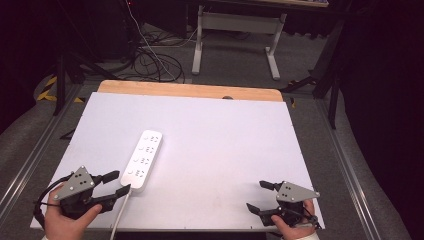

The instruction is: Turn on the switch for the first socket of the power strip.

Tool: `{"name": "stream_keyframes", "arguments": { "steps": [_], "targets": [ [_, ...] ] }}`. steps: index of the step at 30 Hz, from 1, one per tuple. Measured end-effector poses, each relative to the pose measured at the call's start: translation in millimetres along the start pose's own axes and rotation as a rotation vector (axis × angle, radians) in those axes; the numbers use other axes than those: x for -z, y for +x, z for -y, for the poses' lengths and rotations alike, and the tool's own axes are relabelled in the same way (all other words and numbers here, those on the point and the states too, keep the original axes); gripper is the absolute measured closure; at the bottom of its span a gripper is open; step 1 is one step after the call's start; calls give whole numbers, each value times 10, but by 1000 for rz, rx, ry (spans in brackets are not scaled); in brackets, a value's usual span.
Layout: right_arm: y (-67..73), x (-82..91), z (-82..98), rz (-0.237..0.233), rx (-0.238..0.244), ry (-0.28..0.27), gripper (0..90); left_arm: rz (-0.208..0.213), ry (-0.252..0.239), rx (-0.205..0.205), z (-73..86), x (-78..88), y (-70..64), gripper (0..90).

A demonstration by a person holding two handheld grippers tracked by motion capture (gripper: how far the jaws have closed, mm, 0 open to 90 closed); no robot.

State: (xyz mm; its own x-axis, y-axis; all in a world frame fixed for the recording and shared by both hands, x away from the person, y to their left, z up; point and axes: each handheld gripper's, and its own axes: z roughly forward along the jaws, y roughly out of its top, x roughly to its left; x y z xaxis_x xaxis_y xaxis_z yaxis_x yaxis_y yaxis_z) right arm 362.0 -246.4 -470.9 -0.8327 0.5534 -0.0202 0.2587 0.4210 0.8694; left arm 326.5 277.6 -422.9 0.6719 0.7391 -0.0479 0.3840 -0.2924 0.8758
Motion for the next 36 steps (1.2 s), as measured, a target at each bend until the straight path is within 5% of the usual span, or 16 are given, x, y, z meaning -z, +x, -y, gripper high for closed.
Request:
{"name": "stream_keyframes", "arguments": {
  "steps": [30, 36],
  "targets": [
    [-3, -21, 9, -4, 0, 9, 165, -12, 57, -22, -403, -212, 241, 443],
    [-4, -25, 9, -6, 0, 11, 166, -22, 84, 9, -425, -288, 342, 435]
  ]
}}
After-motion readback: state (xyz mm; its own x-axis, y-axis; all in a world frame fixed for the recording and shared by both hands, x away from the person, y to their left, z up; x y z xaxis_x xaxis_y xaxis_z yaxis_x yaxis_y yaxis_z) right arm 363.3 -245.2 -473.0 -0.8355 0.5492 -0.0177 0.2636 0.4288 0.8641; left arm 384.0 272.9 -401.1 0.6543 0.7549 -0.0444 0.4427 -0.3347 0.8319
